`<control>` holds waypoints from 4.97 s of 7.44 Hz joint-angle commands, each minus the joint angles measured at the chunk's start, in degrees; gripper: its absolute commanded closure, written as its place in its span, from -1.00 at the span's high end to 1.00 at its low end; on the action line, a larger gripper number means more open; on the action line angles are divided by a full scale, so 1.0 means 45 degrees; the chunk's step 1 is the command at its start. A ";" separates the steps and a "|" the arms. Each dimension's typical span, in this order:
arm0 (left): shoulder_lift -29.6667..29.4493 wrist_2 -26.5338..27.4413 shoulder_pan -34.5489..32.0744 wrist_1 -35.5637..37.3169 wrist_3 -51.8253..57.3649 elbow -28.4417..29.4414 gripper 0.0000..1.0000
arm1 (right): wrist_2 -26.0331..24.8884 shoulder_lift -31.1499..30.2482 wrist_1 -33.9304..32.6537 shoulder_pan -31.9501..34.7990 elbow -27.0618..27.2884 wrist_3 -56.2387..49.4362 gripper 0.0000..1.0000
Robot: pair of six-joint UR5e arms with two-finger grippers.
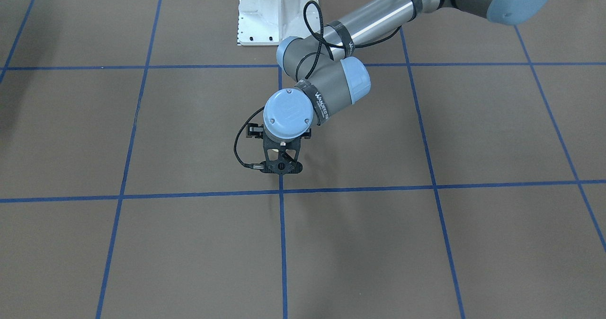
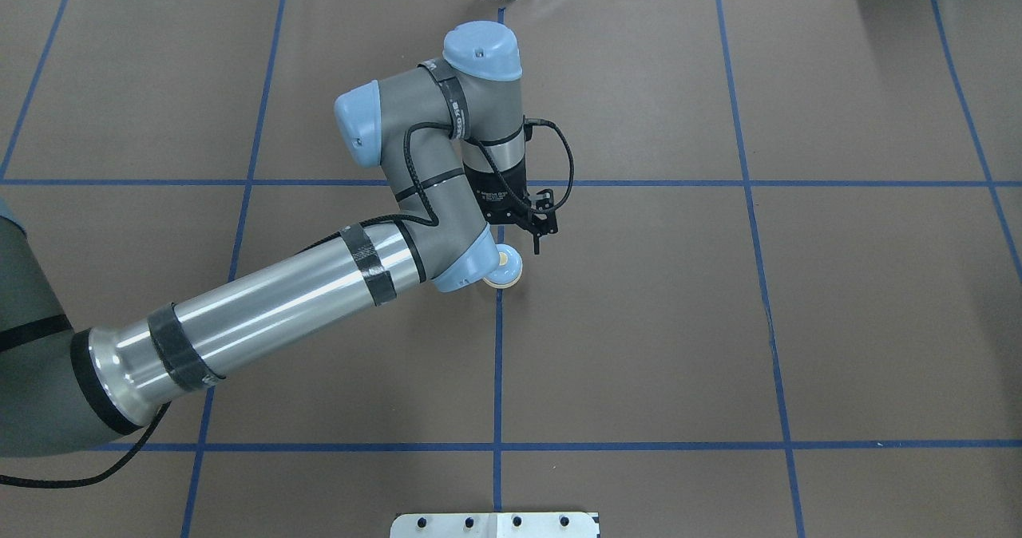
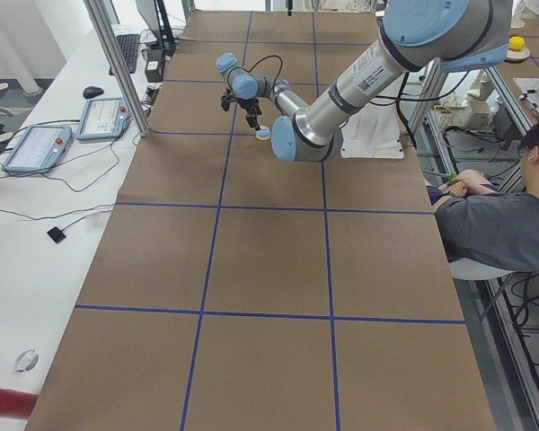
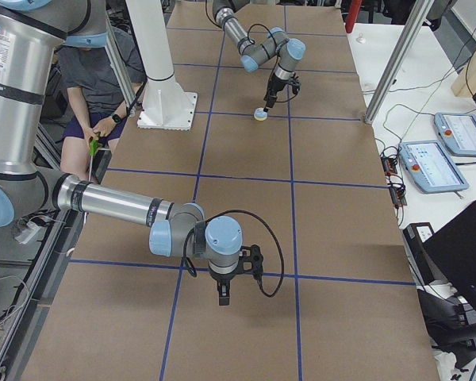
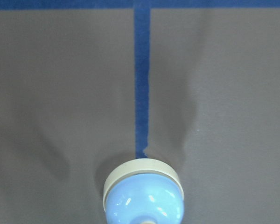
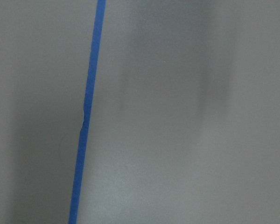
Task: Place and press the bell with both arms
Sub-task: 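Lower the bell onto the center grid line and open the left gripper, then withdraw the left arm away from the bell while the right arm enters, then move the right gripper over the top of the bell, then press down on the bell's button with the right gripper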
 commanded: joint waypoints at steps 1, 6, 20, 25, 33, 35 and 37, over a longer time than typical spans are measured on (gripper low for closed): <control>0.0241 0.0010 -0.1362 0.0045 0.0085 -0.0973 0.98 | 0.0020 0.0200 0.0038 0.0014 0.0206 0.0008 1.00; 0.5307 0.0029 -0.3649 -0.0033 0.4800 -0.5089 0.98 | 0.0253 0.1176 0.0019 -0.0006 0.2195 0.0686 1.00; 1.5047 0.0674 -1.2971 -0.0267 1.5066 -0.7032 0.99 | -0.4444 1.1051 -0.3177 -1.1149 0.3238 1.6035 1.00; 1.5437 0.0674 -1.2951 -0.0404 1.5145 -0.7071 0.99 | -0.6523 1.5002 -0.3165 -1.3129 -0.1544 1.7624 -0.64; 1.5789 0.0674 -1.2971 -0.0502 1.5145 -0.7441 0.99 | -0.6523 1.4753 -0.2951 -1.3658 -0.2410 1.7254 -1.00; 1.5906 0.0674 -1.2971 -0.0521 1.5145 -0.7520 0.99 | -0.6542 1.4537 -0.1763 -1.3756 -0.2837 1.7253 -1.00; 1.6063 0.0674 -1.2971 -0.0522 1.5145 -0.7656 0.99 | -0.6523 1.4577 -0.1739 -1.3775 -0.2859 1.7254 -1.00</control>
